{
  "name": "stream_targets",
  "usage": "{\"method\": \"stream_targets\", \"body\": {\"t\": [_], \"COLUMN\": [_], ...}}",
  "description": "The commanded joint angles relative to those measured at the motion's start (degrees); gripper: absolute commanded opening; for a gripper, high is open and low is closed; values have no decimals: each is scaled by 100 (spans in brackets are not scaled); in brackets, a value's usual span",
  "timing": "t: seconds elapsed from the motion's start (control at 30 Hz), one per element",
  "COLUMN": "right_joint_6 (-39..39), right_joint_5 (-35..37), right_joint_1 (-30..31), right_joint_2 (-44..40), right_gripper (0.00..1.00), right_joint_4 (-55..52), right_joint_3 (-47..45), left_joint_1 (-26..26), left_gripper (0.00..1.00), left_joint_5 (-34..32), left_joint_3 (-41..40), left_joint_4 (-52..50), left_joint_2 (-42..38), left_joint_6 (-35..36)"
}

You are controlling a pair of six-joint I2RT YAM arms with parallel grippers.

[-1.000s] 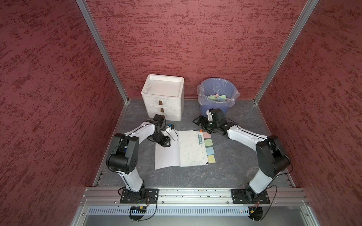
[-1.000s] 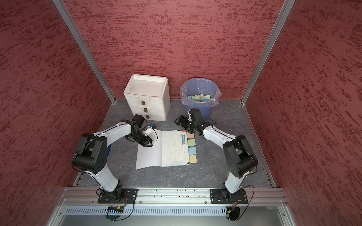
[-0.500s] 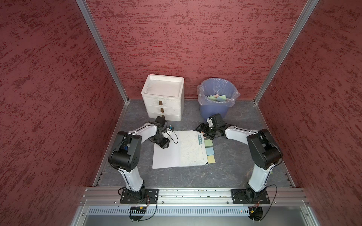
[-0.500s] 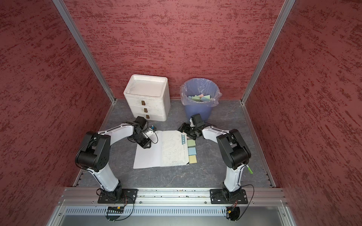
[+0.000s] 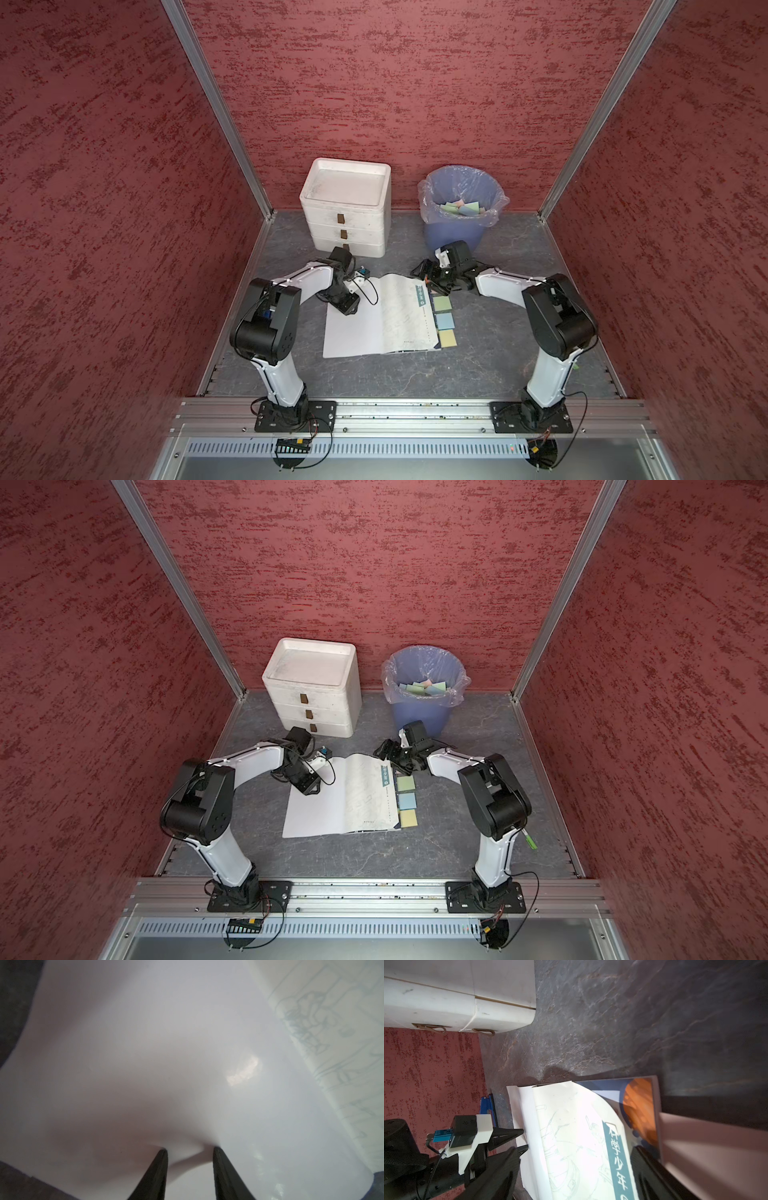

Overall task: Peel off the used sticky note
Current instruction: Turn the page of the book at the center of the board.

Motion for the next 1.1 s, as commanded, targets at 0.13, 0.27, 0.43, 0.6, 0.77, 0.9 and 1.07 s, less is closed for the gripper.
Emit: {"method": "stream_targets", "body": {"t": [0.13,0.27,0.43,0.6,0.77,0.9,1.07], "right_joint_6": [-299,-439,-354,-374,-330,-311,-290], "right_joint_5": [440,597,378,233,149,69,-170], "right_joint_1": [-117,-184,-176,-45,46,116,212], "right_joint_2": [-161,-108,-13,-34,-21,-32,-31], "right_gripper": [90,90,90,89,89,89,89], "right_joint_4": [-498,-680,-434,-253,-209,-174,-94], "right_joint_3": [30,81,-26,-39,-38,-11,53], "left_joint_1": [-74,-77,-77,-77,-79,-77,-86], "left_gripper": [39,39,39,39,39,39,38], "left_joint_5": [-56,-29,-27,-37,-30,-23,-1], "left_joint_3": [-50,-47,-66,-55,-49,-68,-61], "left_joint_4": [216,218,230,244,269,294,319], "left_joint_2": [172,141,136,153,158,158,167], "left_joint_6": [77,73,69,64,57,67,66]}}
